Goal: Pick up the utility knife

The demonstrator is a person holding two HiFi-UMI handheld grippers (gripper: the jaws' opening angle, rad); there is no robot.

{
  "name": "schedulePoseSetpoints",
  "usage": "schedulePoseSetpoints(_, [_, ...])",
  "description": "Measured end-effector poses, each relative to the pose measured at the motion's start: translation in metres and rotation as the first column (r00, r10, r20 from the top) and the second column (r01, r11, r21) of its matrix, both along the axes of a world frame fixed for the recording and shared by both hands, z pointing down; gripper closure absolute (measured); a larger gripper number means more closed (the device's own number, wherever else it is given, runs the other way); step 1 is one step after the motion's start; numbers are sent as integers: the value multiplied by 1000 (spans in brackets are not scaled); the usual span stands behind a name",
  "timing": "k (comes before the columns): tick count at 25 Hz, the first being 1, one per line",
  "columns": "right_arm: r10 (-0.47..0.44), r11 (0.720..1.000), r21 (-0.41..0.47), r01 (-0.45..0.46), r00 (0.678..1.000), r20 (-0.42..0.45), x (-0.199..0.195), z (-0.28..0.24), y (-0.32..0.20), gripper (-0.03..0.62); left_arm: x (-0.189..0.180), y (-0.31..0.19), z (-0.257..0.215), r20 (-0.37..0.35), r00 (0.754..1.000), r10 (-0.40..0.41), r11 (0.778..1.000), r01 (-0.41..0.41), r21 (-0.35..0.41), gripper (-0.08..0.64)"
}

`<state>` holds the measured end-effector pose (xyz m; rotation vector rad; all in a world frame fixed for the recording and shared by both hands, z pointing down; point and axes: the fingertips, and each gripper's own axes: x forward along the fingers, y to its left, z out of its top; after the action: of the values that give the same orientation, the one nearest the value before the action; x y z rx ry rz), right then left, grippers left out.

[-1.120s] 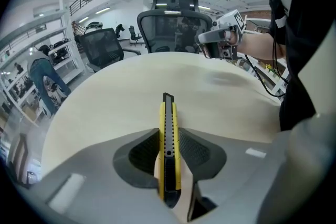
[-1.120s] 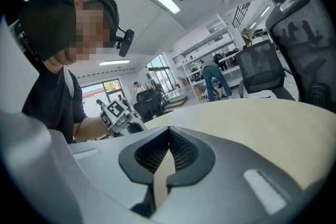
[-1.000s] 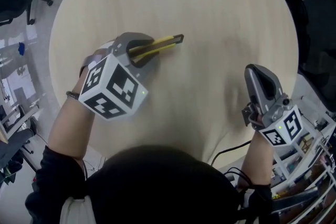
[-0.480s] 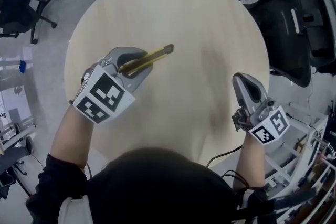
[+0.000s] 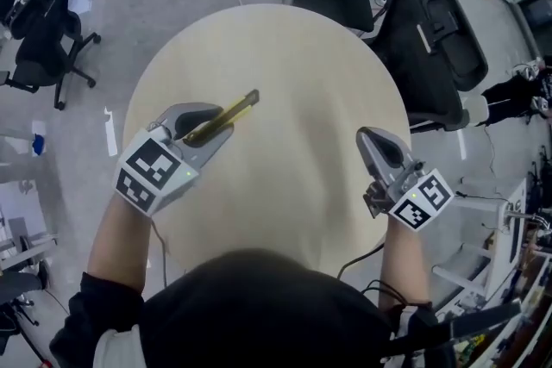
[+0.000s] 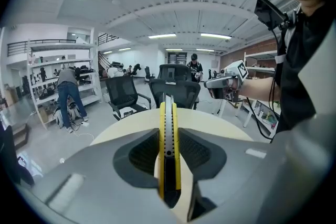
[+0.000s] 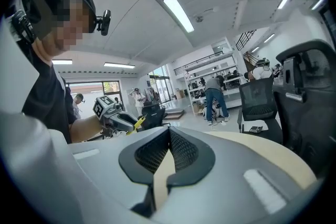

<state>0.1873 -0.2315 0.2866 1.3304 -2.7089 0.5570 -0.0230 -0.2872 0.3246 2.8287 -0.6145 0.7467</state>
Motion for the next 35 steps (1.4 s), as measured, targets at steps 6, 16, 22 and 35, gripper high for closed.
schedulePoseSetpoints(6, [13,999,35,-13,1000,-5,-32,-33,28,577,-48,27,-44,-101,994,-52,998,53,14,446])
schedulePoseSetpoints(16, [10,997,78,-10,1000,-11,-84,-79,72,577,-128,86,-105,-262,957,-122,992,121,-21,446])
schedulePoseSetpoints(22, [18,994,106,-16,1000,-19,-118,-102,107,577,-170,127,-132,-306,943,-129,991,131,-13,446])
schedulePoseSetpoints(35, [-51,989,142,47,998,27,-104,-138,195,578,-161,229,-183,-388,907,-166,981,193,32,446])
